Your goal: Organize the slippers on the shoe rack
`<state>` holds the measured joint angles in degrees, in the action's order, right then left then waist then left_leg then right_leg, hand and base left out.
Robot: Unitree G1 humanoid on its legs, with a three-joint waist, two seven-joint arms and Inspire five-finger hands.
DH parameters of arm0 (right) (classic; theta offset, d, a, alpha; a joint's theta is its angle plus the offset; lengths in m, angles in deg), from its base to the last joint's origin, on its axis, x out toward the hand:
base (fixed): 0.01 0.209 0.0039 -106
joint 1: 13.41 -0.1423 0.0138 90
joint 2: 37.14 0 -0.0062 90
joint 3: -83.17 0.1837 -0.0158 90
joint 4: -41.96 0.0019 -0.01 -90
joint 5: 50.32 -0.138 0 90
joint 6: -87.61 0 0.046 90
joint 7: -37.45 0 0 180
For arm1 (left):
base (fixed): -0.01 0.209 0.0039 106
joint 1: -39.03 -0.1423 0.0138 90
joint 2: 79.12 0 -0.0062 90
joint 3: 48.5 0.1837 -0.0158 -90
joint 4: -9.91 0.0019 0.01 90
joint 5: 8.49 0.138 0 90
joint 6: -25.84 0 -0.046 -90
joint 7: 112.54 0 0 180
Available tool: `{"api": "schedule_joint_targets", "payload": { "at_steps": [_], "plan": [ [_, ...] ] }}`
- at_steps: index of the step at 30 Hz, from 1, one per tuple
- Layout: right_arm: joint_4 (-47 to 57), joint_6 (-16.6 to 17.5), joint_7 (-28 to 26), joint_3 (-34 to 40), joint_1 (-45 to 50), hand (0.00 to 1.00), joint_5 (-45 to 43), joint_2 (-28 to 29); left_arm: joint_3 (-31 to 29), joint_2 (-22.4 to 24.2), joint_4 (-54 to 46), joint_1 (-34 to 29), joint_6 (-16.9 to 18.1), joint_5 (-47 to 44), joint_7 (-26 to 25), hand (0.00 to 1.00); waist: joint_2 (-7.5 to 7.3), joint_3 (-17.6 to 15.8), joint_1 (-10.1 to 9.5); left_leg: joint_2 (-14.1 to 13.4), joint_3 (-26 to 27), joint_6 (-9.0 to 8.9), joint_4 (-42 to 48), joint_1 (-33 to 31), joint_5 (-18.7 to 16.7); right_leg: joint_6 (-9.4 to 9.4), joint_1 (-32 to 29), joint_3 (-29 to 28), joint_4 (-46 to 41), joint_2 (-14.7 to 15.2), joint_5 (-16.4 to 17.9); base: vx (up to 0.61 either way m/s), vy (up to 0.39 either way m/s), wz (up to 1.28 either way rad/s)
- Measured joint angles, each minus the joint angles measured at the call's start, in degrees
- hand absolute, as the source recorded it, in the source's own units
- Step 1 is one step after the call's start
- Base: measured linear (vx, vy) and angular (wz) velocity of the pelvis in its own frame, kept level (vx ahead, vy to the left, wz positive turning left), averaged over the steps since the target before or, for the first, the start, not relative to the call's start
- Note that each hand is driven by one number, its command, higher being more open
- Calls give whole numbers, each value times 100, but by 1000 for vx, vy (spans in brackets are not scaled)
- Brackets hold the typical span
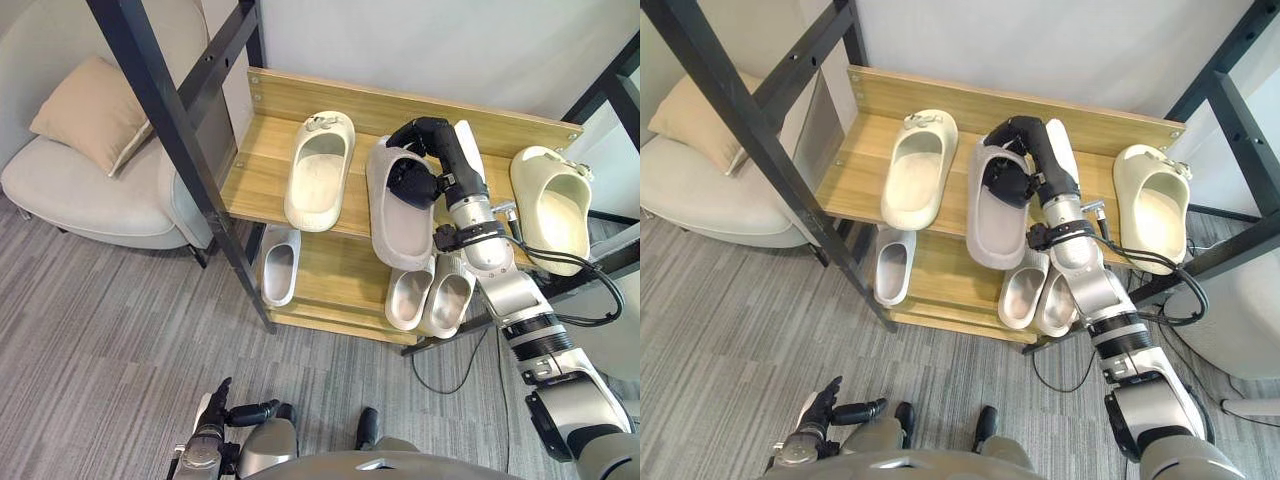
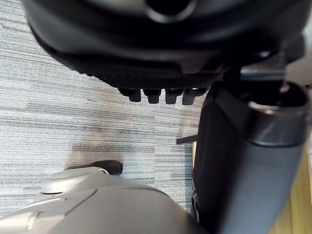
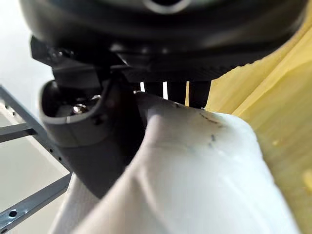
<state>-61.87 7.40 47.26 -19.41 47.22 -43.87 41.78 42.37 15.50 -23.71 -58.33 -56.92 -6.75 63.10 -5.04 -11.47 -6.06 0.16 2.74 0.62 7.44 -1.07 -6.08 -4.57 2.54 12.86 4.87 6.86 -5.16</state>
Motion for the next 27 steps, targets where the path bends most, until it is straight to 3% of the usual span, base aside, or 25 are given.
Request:
{"api": "schedule_joint_targets", "payload": {
  "at_steps": [6, 10, 13, 21, 27],
  "plan": [
    [580, 6, -70, 0, 346, 0, 11, -74, 0, 0, 4, -5, -1, 3, 2, 100, 3, -2, 40, -2, -1, 1, 0, 35, -1, 0, 34, 1, -6, 7, 0, -4, 1, -1],
    [1578, 25, -87, 63, 556, 0, 43, -519, 0, 0, 4, -19, -28, 5, 5, 100, 16, -4, 106, -8, 74, -21, 2, 81, -19, -1, 50, -39, -8, 13, 1, -29, 6, -7],
    [2104, 118, -81, 215, 597, 0, 110, -526, 2, 0, 6, -28, -35, 12, 6, 100, 38, 3, 193, -16, 107, -36, 6, 93, -29, -2, 47, -67, -22, 10, 1, -14, 2, -7],
    [3301, 502, 48, 669, 797, 0, 127, -513, 52, 59, 30, -41, -111, 126, 52, 100, 210, 103, 327, -18, 134, -47, 23, 107, -48, 4, 58, -83, -34, 12, 10, -1, 1, -1],
    [3714, 760, -203, 259, 1040, 0, -472, -180, 118, 120, 133, -40, -115, 127, 62, 100, 361, 206, 337, -24, 147, -47, 26, 135, -48, 7, 76, -98, -33, 9, 15, -5, 0, 0]
  ]
}}
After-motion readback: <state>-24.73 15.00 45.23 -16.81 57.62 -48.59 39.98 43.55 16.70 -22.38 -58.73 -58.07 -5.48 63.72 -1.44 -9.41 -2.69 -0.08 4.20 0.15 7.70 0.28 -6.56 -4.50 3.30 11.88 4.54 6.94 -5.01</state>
